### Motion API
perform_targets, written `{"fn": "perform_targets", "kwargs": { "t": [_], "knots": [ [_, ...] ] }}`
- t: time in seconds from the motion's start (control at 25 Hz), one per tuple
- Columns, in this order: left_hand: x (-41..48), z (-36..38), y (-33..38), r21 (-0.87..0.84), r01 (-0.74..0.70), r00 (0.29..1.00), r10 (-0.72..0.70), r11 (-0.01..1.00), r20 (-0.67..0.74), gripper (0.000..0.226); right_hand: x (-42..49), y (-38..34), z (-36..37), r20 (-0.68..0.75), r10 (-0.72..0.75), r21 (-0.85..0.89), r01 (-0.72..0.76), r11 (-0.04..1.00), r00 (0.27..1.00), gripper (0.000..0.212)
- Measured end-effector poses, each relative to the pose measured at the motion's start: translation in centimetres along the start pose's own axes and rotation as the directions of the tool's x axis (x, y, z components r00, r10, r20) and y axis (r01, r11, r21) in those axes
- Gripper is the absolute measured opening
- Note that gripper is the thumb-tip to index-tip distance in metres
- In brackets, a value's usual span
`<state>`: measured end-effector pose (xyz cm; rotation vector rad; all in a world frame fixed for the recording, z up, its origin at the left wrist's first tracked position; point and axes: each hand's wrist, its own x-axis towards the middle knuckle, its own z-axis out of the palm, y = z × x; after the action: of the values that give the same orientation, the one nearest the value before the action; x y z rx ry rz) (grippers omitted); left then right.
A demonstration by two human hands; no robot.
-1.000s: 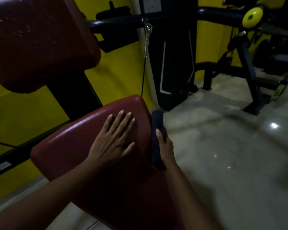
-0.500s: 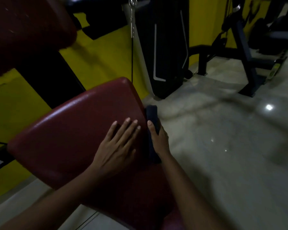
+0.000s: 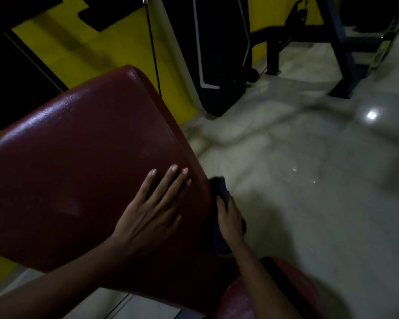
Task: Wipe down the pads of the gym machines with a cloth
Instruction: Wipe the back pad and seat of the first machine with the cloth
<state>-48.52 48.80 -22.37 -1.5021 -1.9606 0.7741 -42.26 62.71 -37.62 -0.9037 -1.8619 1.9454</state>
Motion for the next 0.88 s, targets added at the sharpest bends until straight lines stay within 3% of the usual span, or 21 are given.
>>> {"fn": "perform_targets", "kwargs": {
  "t": [0.08, 0.16, 0.32, 0.44, 0.6, 0.76, 0.88],
  "knots": [
    [-0.1, 0.9, 2.1, -0.056, -0.022, 1.0, 0.021, 0.998, -0.01, 0.067, 0.7, -1.9, 0.4, 0.024, -0.101, 0.043, 0.1, 0.994, 0.995, 0.061],
    [-0.6, 2.2, 4.2, -0.107, -0.053, 0.999, 0.053, 0.993, -0.005, 0.066, 0.8, -0.8, 0.3, 0.029, -0.094, 0.071, 0.092, 0.993, 0.995, 0.069],
    [-1.7, 4.7, 8.2, -0.134, -0.095, 0.995, 0.095, 0.986, -0.004, 0.064, -0.3, 6.9, -1.2, 0.044, 0.149, 0.046, -0.151, 0.988, 0.988, 0.042],
    [-1.7, 5.7, 9.6, -0.11, -0.073, 0.997, 0.072, 0.991, -0.007, 0.063, 1.0, 10.8, -1.9, 0.123, 0.29, -0.031, -0.288, 0.957, 0.949, 0.046],
    [-1.9, 5.9, 9.8, -0.096, -0.058, 0.998, 0.057, 0.994, -0.019, 0.061, 1.6, 11.1, -2.0, 0.118, 0.42, -0.089, -0.412, 0.907, 0.9, 0.05],
    [-1.6, 5.2, 9.7, -0.14, -0.067, 0.998, 0.067, 0.988, -0.002, 0.059, -0.5, 8.0, -2.6, 0.059, 0.237, 0.009, -0.238, 0.971, 0.97, 0.045],
    [-1.7, 3.4, 9.5, -0.408, 0.056, 0.998, -0.062, 0.911, -0.002, 0.058, -2.6, 2.1, -4.1, 0.07, 0.116, 0.062, -0.12, 0.991, 0.991, 0.04]
  ]
}}
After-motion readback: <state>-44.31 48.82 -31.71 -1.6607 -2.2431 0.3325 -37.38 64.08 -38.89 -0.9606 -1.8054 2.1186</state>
